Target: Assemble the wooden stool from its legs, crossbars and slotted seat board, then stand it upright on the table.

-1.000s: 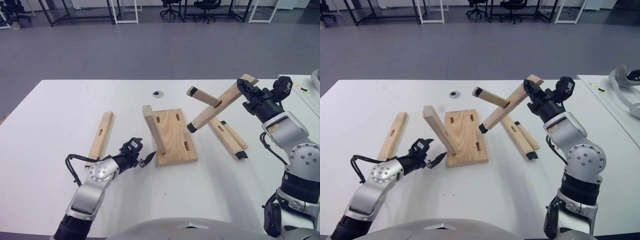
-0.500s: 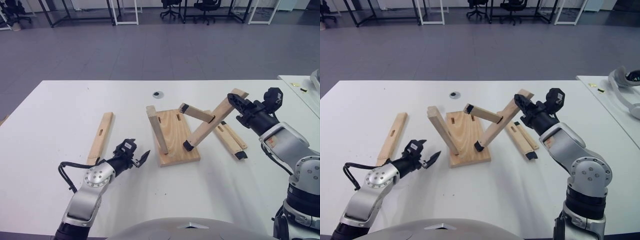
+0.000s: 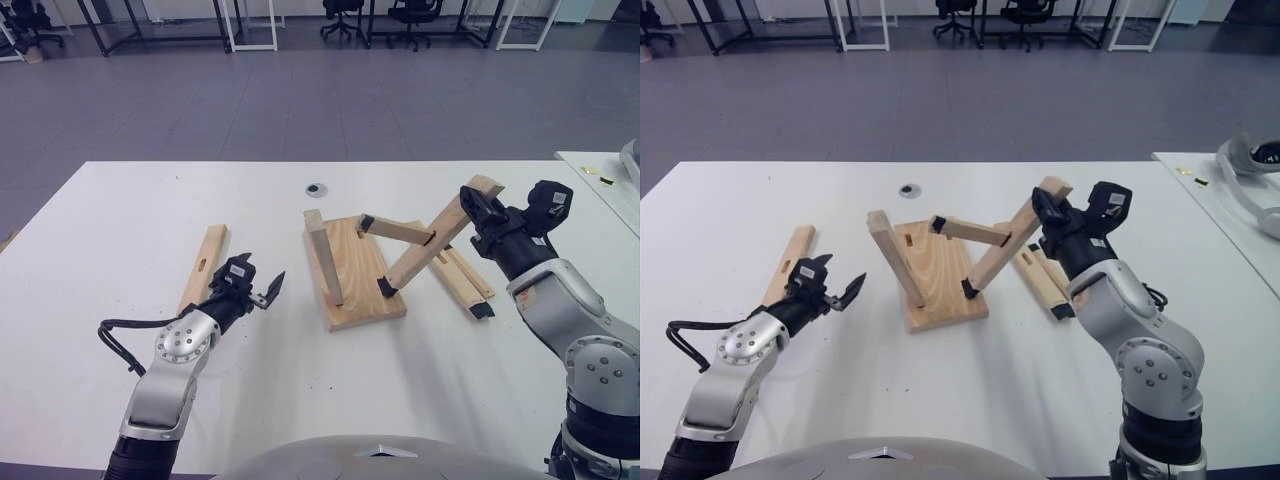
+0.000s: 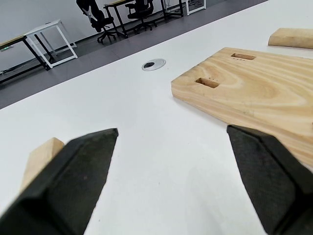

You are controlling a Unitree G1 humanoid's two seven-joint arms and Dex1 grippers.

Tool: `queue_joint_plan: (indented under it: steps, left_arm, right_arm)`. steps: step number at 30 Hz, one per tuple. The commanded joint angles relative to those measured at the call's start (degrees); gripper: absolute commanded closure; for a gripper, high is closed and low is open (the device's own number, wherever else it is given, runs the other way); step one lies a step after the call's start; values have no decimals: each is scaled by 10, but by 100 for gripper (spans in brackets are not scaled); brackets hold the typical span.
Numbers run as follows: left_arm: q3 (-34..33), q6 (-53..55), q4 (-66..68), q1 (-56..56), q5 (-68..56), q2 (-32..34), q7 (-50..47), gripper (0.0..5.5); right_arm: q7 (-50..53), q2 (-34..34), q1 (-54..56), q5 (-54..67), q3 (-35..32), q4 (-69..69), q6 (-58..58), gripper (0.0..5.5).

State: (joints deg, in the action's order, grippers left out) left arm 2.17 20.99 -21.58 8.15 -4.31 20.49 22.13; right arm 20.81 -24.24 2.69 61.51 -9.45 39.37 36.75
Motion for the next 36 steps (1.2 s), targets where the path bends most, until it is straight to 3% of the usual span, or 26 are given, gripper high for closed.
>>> queue_joint_plan:
  steps: [1,5,18,24,28,36]
  left_arm:
    - [2,5,-2,-6,-1,0,-1,140]
    - [6,8,-2,-9,-1,-1,1,140]
    - [12,22,-20,-34,-6,-3,0,140]
    - [-25,106,-94,-206,-66,-29,-27,140]
    - [-59,195,-150,-335,-115,-58,-73,140]
    - [-72,344,-243,-416,-211,-23,-66,140]
  right_arm:
    - [-67,5,-49,-94,34,-10,-39,450]
    - [-122,8,-77,-160,54,-36,-72,450]
    - [-128,-36,-61,-262,123,-63,30,448]
    - [-133,-41,-76,-293,157,-61,37,441]
    - [-150,-19,-93,-264,123,-84,12,441]
    - [-164,11,-127,-283,125,-89,-21,441]
